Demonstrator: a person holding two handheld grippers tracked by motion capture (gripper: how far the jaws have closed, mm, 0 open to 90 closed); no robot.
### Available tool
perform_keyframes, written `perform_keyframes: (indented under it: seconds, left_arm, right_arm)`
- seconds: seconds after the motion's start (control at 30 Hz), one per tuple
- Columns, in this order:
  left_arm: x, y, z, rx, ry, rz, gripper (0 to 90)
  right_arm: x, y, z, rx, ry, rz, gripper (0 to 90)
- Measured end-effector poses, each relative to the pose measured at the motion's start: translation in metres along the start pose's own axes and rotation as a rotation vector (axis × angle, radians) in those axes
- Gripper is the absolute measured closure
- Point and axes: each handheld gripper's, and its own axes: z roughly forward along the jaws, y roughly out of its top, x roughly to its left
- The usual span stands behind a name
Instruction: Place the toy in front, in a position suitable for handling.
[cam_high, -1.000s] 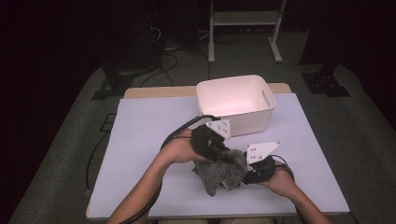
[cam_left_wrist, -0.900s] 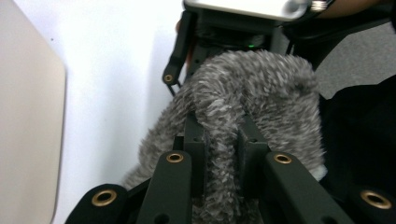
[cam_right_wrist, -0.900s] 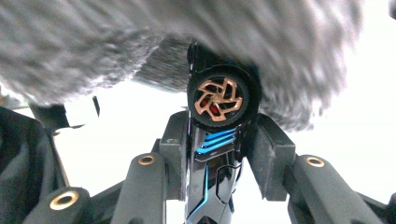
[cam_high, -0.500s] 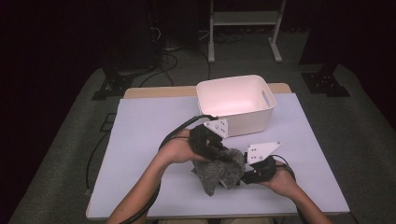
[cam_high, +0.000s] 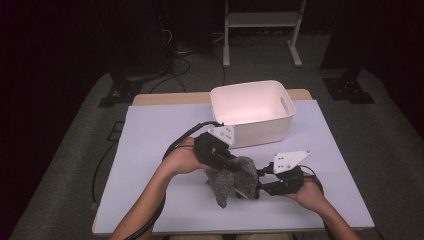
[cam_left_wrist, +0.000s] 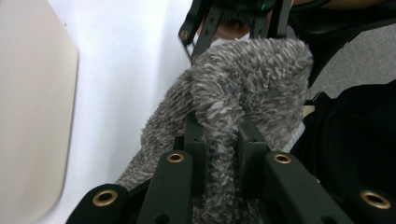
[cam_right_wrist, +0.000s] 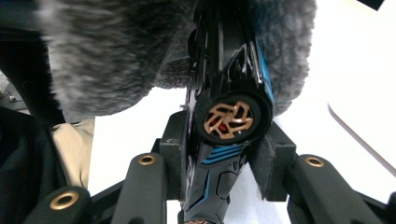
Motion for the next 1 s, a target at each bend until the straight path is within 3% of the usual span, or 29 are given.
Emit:
perform_keyframes:
  seconds: [0.4,0.77,1.0]
  left_arm:
    - [0.001,-0.039,0.018,0.007,-0.045,-0.071,78.6]
    - [0.000,-0.040,0.032,-0.044,-0.069,-0.076,77.7]
    - [-0.003,-0.039,0.033,-0.061,-0.050,-0.084,68.1]
  right_arm:
    - [-0.003,-0.005,-0.005,-0.007,0.003,0.025,59.9]
    - [-0.003,-0.003,-0.007,0.025,0.007,0.030,59.6]
    - [-0.005,-0.005,-0.008,0.023,0.004,0.041,59.6]
